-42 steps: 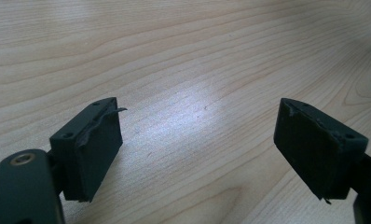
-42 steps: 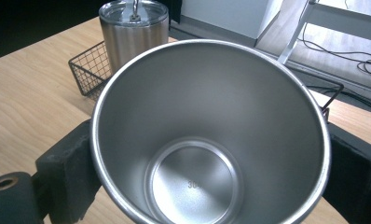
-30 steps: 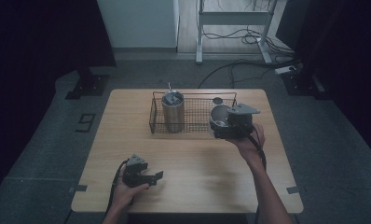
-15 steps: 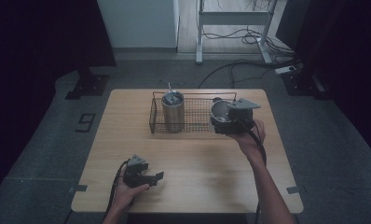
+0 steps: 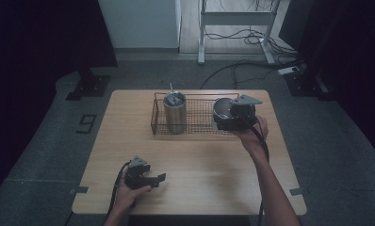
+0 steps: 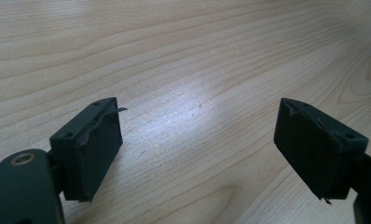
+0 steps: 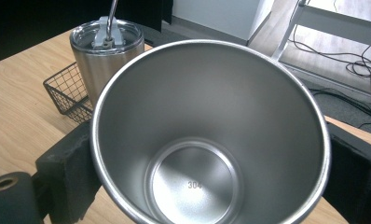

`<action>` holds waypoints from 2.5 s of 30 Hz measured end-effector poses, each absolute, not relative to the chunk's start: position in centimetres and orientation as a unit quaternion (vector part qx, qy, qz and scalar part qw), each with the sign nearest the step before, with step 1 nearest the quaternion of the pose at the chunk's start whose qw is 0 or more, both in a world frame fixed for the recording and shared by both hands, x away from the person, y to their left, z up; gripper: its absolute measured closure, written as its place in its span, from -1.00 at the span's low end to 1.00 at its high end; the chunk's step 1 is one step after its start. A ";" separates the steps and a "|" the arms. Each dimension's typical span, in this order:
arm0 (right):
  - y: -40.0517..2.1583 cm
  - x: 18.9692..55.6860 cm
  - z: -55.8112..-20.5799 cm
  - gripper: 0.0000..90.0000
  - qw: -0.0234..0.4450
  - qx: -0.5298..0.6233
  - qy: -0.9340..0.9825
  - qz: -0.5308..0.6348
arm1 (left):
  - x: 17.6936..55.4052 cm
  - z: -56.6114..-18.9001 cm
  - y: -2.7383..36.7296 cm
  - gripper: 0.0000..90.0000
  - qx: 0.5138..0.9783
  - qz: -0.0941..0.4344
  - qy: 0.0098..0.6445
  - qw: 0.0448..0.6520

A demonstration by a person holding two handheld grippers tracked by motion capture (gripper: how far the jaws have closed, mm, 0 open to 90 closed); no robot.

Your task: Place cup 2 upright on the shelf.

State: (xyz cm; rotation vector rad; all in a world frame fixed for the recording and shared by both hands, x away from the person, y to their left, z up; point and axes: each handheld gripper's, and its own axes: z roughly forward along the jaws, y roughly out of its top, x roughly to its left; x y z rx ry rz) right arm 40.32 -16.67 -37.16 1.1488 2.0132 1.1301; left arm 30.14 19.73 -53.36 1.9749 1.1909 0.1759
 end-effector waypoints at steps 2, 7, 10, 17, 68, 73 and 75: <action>-16.7 40.6 -37.1 -0.85 0.277 0.429 0.751 0.419 | 30.1 -53.3 19.8 -0.66 0.781 0.070 0.472 0.403; -16.6 41.3 -37.1 -0.85 0.276 0.430 0.752 0.416 | 30.1 -53.3 19.8 -0.66 0.779 0.069 0.472 0.406; -16.6 41.5 -37.0 -0.85 0.278 0.428 0.754 0.415 | 30.1 -53.3 19.8 -0.66 0.779 0.069 0.472 0.406; -16.5 42.2 -36.7 -0.85 0.275 0.429 0.754 0.414 | 30.1 -53.3 19.8 -0.66 0.779 0.068 0.473 0.405; -16.3 48.1 -38.5 -0.85 0.260 0.459 0.757 0.386 | 30.2 -53.4 20.1 -0.66 0.781 0.064 0.472 0.405; -15.9 48.8 -38.5 -0.85 0.258 0.457 0.760 0.384 | 30.2 -53.4 20.2 -0.66 0.780 0.064 0.473 0.406; -15.8 49.1 -38.5 -0.85 0.257 0.457 0.760 0.383 | 30.2 -53.4 20.2 -0.66 0.779 0.064 0.474 0.406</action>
